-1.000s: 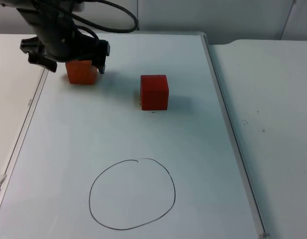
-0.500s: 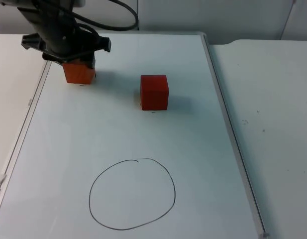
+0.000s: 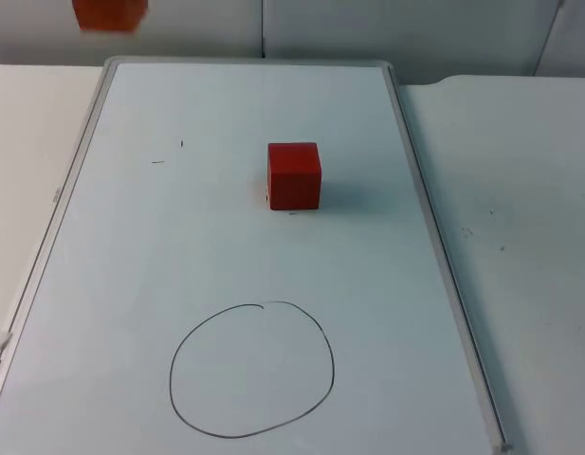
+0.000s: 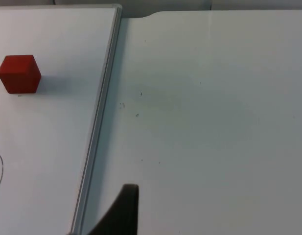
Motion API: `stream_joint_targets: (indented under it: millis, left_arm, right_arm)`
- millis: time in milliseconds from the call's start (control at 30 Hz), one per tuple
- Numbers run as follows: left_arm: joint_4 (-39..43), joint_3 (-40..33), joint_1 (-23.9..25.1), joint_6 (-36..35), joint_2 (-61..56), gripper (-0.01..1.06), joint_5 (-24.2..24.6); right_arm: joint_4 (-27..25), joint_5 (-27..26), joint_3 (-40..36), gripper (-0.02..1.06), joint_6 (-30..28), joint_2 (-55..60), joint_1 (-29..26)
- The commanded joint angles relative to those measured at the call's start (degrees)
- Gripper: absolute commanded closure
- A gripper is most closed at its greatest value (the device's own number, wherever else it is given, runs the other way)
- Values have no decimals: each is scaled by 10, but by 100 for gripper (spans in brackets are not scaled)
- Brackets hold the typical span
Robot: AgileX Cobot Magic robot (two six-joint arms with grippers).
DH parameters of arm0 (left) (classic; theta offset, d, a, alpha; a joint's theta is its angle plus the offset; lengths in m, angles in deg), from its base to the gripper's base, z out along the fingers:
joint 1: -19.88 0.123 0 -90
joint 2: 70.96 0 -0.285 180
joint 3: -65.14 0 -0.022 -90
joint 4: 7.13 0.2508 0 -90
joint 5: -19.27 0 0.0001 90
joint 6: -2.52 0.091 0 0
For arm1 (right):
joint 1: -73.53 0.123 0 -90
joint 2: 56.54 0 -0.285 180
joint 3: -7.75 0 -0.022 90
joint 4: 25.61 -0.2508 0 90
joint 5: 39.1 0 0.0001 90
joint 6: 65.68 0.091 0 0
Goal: Pick up one cube with the left hand and another cube with the right hand. First place the cube in the right hand at the target position, then stack the cube in the left hand on top.
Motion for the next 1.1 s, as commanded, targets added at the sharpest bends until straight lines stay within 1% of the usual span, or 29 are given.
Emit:
stream_joint_targets:
  millis: [0, 100, 133, 167, 233, 267, 300, 333, 433, 500, 533, 600, 633, 667, 733, 800, 833, 967, 1000, 1067]
  left_arm:
    - [12, 2, -5, -2, -58, 105, 19]
    - [29, 1, -5, -3, -154, 105, 56]
    - [29, 1, -5, -3, -154, 105, 56]
    - [36, 0, -5, 6, -198, 105, 77]
    - [38, -1, -5, 23, -243, 105, 103]
    - [38, -8, -5, 32, -269, 105, 109]
    - [38, -8, -5, 32, -269, 105, 109]
    - [38, -26, -5, 38, -297, 105, 106]
    - [38, -123, -5, 38, -390, 105, 72]
    - [35, -220, -5, 41, -457, 105, 40]
    - [35, -220, -5, 41, -457, 105, 40]
    - [35, -309, -5, 41, -530, 105, 15]
    - [35, -356, -5, 41, -566, 105, 9]
    - [35, -356, -5, 41, -566, 105, 9]
    - [31, -453, -5, 38, -649, 105, 7]
    - [31, -525, -5, 36, -710, 105, 8]
    - [31, -525, -5, 36, -710, 105, 8]
    - [30, -624, -5, 36, -830, 105, 9]
    - [30, -624, -5, 36, -830, 105, 9]
    - [30, -652, -5, 36, -881, 105, 14]
  right_arm:
    - [3, -6, -4, 0, 1, -2, -4]
    - [3, -6, -4, 0, 1, -2, -4]
    - [3, -6, -4, 0, 1, -2, -4]
    - [3, -6, -4, 0, 1, -2, -4]
    - [3, -6, -4, 0, 1, -2, -4]
    - [3, -6, -4, 0, 1, -2, -4]
    - [3, -6, -4, 0, 1, -2, -4]
    - [3, -6, -4, 0, 1, -2, -4]
    - [3, -6, -4, 0, 1, -2, -4]
    - [3, -6, -4, 0, 1, -2, -4]
    - [3, -6, -4, 0, 1, -2, -4]
    - [3, -6, -4, 0, 1, -2, -4]
    - [3, -6, -4, 0, 1, -2, -4]
    - [3, -6, -4, 0, 1, -2, -4]
    - [3, -6, -4, 0, 1, -2, -4]
    - [3, -6, -4, 0, 1, -2, -4]
    - [3, -6, -4, 0, 1, -2, -4]
    - [3, -6, -4, 0, 1, -2, -4]
    - [3, -6, -4, 0, 1, -2, -4]
    - [2, -6, -4, 0, 1, -2, -4]
